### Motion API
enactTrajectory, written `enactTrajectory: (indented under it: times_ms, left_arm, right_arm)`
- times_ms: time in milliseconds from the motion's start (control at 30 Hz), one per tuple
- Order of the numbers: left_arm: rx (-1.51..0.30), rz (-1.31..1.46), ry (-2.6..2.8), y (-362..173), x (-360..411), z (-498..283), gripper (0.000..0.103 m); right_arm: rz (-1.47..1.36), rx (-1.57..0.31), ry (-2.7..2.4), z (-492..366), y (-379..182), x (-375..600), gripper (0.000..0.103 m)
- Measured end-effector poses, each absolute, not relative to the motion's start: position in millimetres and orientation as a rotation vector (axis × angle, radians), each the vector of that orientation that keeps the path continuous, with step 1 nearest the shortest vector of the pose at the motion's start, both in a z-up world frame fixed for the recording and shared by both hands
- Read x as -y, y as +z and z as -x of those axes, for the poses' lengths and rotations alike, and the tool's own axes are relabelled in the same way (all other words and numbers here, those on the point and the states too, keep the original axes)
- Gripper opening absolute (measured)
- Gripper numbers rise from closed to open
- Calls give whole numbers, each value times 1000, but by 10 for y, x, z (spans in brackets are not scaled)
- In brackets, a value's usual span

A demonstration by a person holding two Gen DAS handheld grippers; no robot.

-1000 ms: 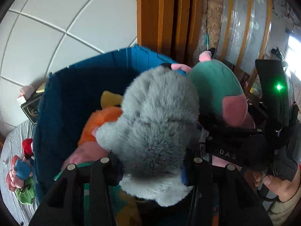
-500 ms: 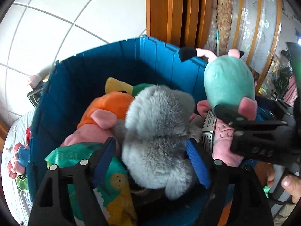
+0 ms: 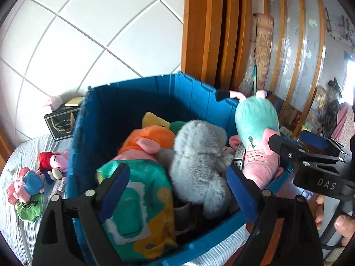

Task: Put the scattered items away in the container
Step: 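Open both grippers to drop the two plush toys into the crate, then withdraw both tools from the crate back toward the bed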

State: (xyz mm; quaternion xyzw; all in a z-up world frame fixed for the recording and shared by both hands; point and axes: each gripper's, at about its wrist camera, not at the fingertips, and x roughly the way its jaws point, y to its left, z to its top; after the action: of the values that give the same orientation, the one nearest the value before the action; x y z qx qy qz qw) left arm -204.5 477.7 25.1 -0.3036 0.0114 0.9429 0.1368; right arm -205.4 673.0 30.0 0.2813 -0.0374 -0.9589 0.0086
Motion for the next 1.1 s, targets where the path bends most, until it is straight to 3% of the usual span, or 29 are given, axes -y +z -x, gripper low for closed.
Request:
enactTrajectory:
  times_ms: [233,500,800,1100]
  left_arm:
    - [42,777,2785,398,-4048,1680,90]
    - [144,735,2877,394,-2716,1107,90]
    - [287,856,3007,25,-1170,680,90]
    - [470,1011,3126,-452,-34,737,90]
  right_arm:
    - [-755,61,-2999,1697,552,-6025,103]
    - [-644,11,-2930,1237,651,-4809,103]
    - [-698,-10,-2781,934,359,-3352,103]
    - [-789,-105,-2650,1360,24,-2340,103]
